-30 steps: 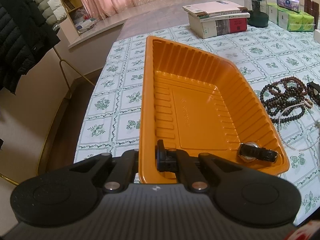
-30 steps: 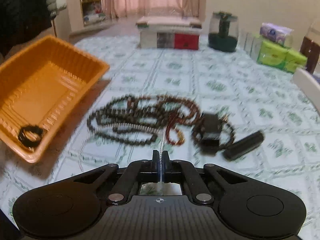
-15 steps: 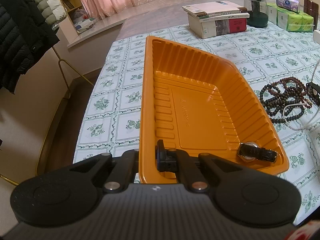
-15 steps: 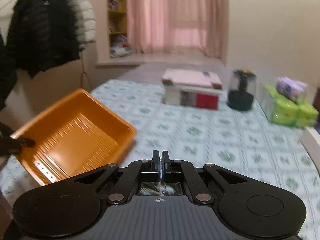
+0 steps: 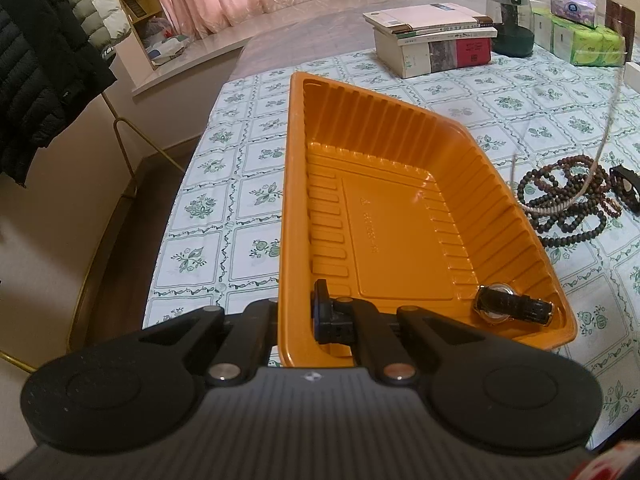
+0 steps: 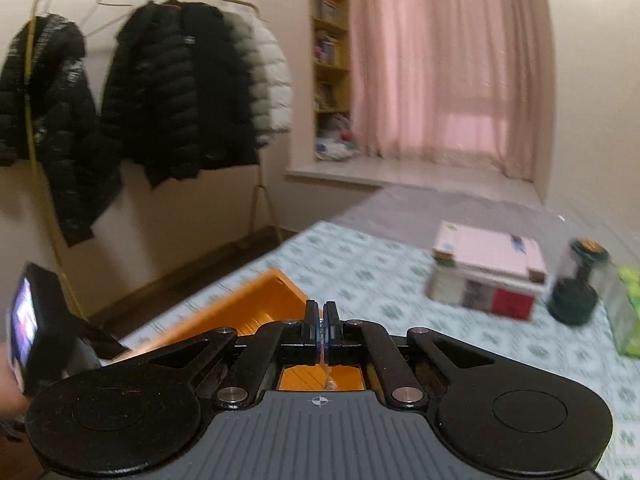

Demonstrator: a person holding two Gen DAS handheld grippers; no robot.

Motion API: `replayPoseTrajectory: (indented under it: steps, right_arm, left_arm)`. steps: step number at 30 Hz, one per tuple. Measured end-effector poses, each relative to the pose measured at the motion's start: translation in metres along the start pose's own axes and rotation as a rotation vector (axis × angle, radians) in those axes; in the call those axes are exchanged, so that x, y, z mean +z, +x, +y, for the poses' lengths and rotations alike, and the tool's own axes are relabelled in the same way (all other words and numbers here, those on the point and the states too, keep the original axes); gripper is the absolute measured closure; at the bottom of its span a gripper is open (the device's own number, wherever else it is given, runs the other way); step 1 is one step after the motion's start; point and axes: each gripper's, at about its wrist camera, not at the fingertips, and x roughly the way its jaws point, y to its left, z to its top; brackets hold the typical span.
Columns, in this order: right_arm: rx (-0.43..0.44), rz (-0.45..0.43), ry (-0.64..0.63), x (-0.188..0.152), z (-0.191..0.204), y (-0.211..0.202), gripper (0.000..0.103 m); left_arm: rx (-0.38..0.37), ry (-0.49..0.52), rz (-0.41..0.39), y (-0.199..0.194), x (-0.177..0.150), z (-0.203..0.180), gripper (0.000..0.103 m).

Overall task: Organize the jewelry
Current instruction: 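Carry the pearl necklace into the tray and open the right tool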

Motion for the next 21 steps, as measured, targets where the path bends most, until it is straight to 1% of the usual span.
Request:
replayPoseTrajectory:
  steps: [5, 9, 11, 15, 17, 18, 19, 21]
  right_arm:
    - [0.066, -0.006, -0.037, 0.011, 0.021, 0.018, 0.102]
    - [0.106, 0.020, -0.045, 0.007, 0.030, 0.036, 0.102]
    - [0.120, 0.047, -0.035, 0.001, 0.033, 0.045, 0.102]
    - [0.161, 0.156, 0.029, -0.020, 0.027, 0.078, 0.102]
    - [0.197, 0.226, 0.071, -0.031, 0.022, 0.094, 0.102]
    - [0.227, 0.278, 0.090, -0.039, 0.022, 0.104, 0.102]
    - [0.251, 0.309, 0.105, -0.046, 0.022, 0.111, 0.102]
    - [0.267, 0.348, 0.116, -0.058, 0.021, 0.120, 0.102]
  left_arm:
    - [-0.004, -0.006, 0.000, 0.001, -0.001, 0.002, 0.101]
    - [-0.006, -0.008, 0.001, 0.001, -0.002, 0.003, 0.101]
    - [-0.007, -0.009, 0.000, 0.001, -0.002, 0.003, 0.101]
    - [-0.007, -0.010, 0.001, 0.001, -0.002, 0.003, 0.101]
    - [-0.007, -0.011, 0.001, 0.001, -0.002, 0.003, 0.101]
    - [-0.007, -0.012, 0.002, 0.001, -0.003, 0.003, 0.101]
    - [-0.007, -0.012, 0.003, 0.002, -0.003, 0.003, 0.101]
    - [-0.008, -0.014, 0.003, 0.002, -0.003, 0.004, 0.101]
